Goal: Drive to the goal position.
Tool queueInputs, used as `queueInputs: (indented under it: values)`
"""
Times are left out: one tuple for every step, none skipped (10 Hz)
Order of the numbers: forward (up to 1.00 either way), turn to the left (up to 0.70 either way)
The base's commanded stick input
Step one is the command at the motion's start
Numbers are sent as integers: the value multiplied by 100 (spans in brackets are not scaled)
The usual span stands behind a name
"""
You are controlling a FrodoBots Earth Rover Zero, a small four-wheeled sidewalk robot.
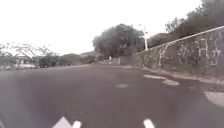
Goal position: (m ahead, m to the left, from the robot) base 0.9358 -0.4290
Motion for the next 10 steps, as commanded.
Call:
queueInputs:
  values:
    - [50, 0]
    - [50, 0]
    - [50, 0]
    - [50, 0]
    - [50, 0]
    - [50, 0]
    - [50, 0]
    - [50, 0]
    - [50, 0]
    - [50, -2]
